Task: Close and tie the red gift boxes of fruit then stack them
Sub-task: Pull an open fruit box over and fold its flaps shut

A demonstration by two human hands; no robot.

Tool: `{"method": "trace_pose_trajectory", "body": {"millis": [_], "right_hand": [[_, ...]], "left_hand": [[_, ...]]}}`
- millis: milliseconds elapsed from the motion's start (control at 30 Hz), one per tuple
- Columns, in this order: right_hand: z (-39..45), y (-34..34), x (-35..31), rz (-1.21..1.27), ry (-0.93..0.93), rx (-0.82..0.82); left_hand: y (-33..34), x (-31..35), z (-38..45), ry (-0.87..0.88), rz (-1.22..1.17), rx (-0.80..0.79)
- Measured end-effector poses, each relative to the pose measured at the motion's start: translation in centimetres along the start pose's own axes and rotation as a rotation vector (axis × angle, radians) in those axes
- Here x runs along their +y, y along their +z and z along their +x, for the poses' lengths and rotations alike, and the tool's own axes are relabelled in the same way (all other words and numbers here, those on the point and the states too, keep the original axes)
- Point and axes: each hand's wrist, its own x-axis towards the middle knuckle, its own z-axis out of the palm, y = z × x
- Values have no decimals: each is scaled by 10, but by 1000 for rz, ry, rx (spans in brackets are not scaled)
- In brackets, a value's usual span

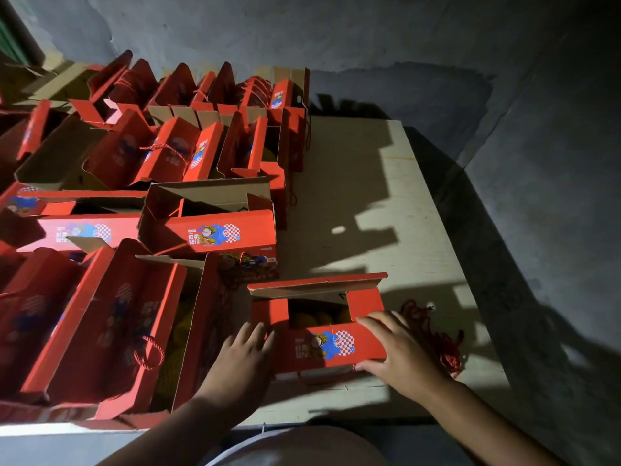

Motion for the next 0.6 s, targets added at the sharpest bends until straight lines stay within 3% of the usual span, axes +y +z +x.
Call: {"method": "trace_pose_trajectory", "body": {"millis": [167,300,433,533,600], "right_hand": [[-1,3,4,-29,-2,-32],[-12,15,9,-44,14,-55],[-20,28,7,137,71,-65],[-9,26,2,305,133,35],[3,22,1,320,184,149]], "left_hand": [[7,0,-2,-3,-84,-57],[29,-2,-13,-84,-336,-83],[38,-2,-19,-111,-516,-129],[28,-3,-11,-79,-335,70],[23,-9,-1,-179,-414,126]]}}
